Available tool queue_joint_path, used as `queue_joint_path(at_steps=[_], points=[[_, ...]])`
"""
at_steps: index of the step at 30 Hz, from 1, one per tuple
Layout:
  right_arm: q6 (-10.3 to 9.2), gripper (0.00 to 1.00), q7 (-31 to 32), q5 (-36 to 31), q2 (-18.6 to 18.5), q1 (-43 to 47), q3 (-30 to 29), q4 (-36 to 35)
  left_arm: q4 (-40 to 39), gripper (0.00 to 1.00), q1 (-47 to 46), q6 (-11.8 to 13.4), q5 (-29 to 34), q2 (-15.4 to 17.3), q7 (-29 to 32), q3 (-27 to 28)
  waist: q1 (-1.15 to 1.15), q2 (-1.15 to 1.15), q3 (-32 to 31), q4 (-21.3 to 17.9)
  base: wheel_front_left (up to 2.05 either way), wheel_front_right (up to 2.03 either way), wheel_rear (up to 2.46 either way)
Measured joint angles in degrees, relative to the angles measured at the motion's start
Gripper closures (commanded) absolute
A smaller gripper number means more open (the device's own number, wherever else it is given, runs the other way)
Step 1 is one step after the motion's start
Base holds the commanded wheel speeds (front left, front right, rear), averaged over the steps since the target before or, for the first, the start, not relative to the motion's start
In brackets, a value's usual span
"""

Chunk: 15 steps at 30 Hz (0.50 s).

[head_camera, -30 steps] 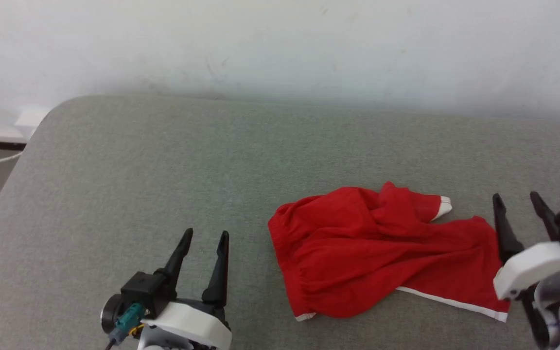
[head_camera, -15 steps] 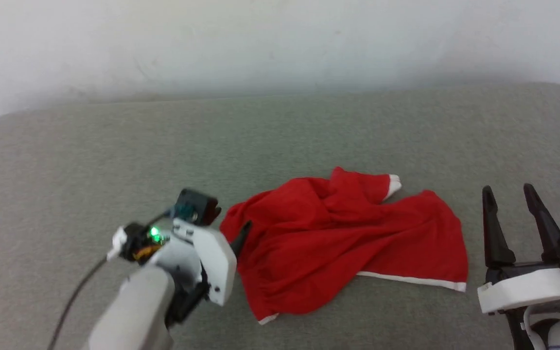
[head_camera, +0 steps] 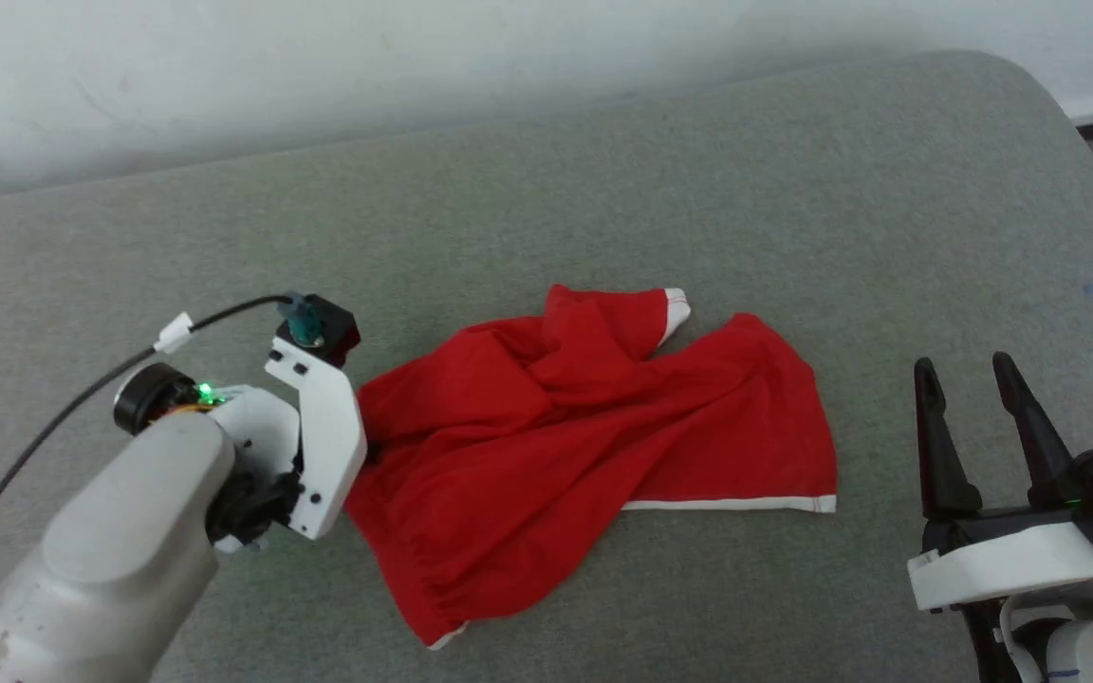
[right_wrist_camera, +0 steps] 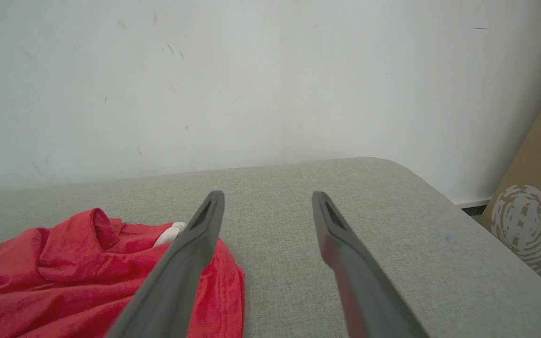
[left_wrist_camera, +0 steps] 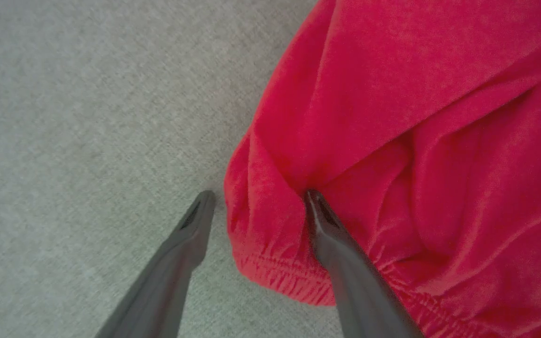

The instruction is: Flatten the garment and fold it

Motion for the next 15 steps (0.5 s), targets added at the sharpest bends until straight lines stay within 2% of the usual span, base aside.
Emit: queue_joint_path(at_steps=[1, 2, 6, 9, 15], points=[[0.0, 0.0, -0.2, 0.1, 0.0, 0.0, 0.1, 0.2, 0.3, 0.42, -0.5, 0.0, -1.1, 0.4, 0.6, -0.5, 0.0, 0.0, 0.4, -0.4, 0.0, 0.0, 0.0], [0.0, 0.0, -0.4, 0.2, 0.0, 0.0, 0.2, 0.5, 0.2, 1.0, -1.1, 0.0, -2.1, 1.0, 1.4, -1.2, 0.0, 0.0, 0.8, -0.9, 0.0, 0.0, 0.0], [0.0, 0.0, -1.0, 0.4, 0.0, -0.1, 0.3, 1.3, 0.7, 1.0, -3.9, -0.4, -3.4, 3.2, 0.2, -2.7, 0.0, 0.0, 2.1, -2.3, 0.0, 0.0, 0.0], [0.0, 0.0, -1.1, 0.5, 0.0, -0.3, 0.8, 1.9, 2.8, 1.0, -5.9, -0.4, -1.5, 4.8, -3.9, -3.1, 0.0, 0.0, 2.5, -3.1, 0.0, 0.0, 0.0], [0.0, 0.0, -1.1, 0.5, 0.0, -1.4, 2.6, 2.6, 7.4, 1.0, -12.2, -0.4, 3.1, 5.4, -10.5, -2.7, 0.0, 0.0, 3.5, -3.7, 0.0, 0.0, 0.0]])
